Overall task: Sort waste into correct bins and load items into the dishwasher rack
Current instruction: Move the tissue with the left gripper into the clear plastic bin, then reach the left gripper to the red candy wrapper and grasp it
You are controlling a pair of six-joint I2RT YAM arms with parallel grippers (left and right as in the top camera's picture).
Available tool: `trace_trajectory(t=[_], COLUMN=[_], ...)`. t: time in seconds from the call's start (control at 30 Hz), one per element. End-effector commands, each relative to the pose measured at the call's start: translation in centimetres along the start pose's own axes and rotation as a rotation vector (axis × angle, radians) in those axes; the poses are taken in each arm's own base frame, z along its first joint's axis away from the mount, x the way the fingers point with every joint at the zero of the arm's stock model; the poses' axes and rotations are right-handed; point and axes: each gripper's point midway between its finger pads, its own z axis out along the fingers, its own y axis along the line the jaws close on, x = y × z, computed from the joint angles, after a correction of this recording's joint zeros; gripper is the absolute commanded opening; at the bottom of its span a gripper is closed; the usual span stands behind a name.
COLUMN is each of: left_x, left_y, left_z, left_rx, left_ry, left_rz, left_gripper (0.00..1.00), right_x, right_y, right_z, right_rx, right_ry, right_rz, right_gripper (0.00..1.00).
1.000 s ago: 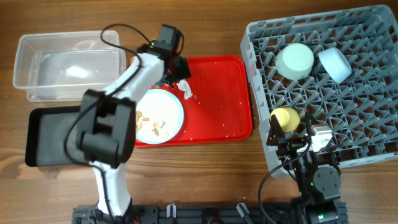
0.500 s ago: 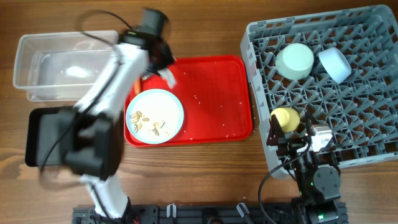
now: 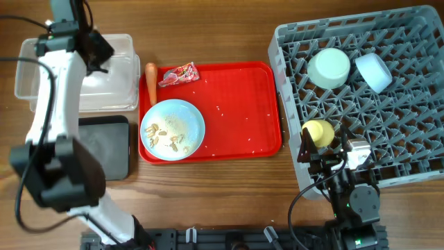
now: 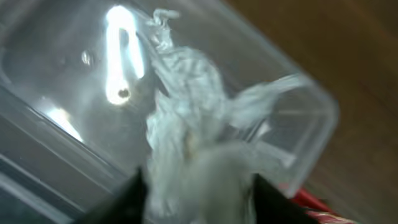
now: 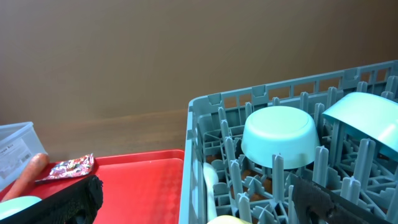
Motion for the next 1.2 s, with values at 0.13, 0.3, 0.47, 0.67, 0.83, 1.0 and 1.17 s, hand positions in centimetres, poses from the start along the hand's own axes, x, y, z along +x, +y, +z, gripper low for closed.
trace_trajectory(t=[0.13,0.3,0.47,0.67,0.83,1.0,1.17], left_x=[2.4,7.9,12.1,15.2,16.1,16.7,17.8], left_y=[-7.3,-12.7,-15.2,-15.6,-14.7,-14.9,-15.1], left_z=[-5.3,-4.6,1.0,6.0,8.1,8.5,8.5], left_rx=[0.237,0.249,0.109,0.067,0.046,0.083,0.127], left_ry=[0.028,0.046,0.014,0.066,0.107,0.136,0.172], left_rz=[0.172,0.402,0.541,0.826,0.963,0.956,0.975], left_gripper=[0.81,0.78,0.83,0.82,0.76,0.66,0.57], right_x=[-0.1,-0.1,-0.1,-0.1,-0.1,-0.1,-0.1], right_y=[-0.1,-0.1,-0.1,-0.1,-0.1,-0.1,-0.1], right_z=[0.0,0.0,0.0,0.0,0.0,0.0,0.0], right_rx=[0.004,0.004,0.004,0.004,0.004,0.003,0.004], right_ry=[-0.005,-0.005,-0.005,-0.005,-0.005,-0.005,-0.005], right_rz=[0.014,0.014,0.014,0.014,0.014,0.014,0.014], right_gripper=[1.0,1.0,1.0,1.0,1.0,1.0,1.0])
